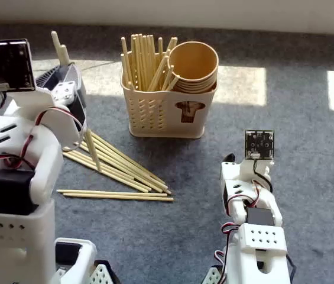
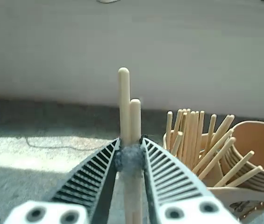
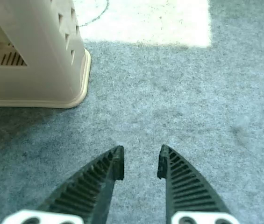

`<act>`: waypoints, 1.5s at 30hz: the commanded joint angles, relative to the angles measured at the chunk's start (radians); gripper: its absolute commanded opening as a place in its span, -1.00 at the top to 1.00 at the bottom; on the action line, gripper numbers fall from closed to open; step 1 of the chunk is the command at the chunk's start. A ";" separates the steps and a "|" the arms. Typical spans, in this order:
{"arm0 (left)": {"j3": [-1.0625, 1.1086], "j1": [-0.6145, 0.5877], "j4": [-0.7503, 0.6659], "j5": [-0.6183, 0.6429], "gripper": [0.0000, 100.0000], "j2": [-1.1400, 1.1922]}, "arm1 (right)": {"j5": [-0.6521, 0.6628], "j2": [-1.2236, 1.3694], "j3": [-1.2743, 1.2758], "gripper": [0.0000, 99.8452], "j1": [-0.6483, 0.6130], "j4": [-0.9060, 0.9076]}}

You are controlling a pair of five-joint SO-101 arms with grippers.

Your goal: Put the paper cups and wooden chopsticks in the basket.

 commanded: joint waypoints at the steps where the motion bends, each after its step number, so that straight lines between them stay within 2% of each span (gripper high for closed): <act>1: -0.087 0.045 -0.110 0.009 0.99 -0.022 | 0.011 -0.015 -0.007 0.73 -0.008 -0.027; 8: -0.085 0.110 -0.361 0.003 0.99 -0.021 | 0.011 -0.015 -0.007 0.73 -0.008 -0.027; 14: -0.084 0.148 -0.471 0.003 0.99 -0.002 | 0.011 -0.015 -0.007 0.73 -0.008 -0.027; 19: -0.143 0.165 -0.540 0.003 0.99 0.142 | 0.011 -0.015 -0.007 0.73 -0.008 -0.027; 27: -0.318 0.166 -0.540 0.006 0.99 0.378 | 0.011 -0.015 -0.007 0.73 -0.008 -0.027; 38: -0.323 0.165 -0.535 0.008 0.99 0.553 | 0.011 -0.016 -0.007 0.73 -0.008 -0.027; 45: -0.323 0.165 -0.423 0.008 0.95 0.565 | 0.011 -0.016 -0.007 0.73 -0.008 -0.027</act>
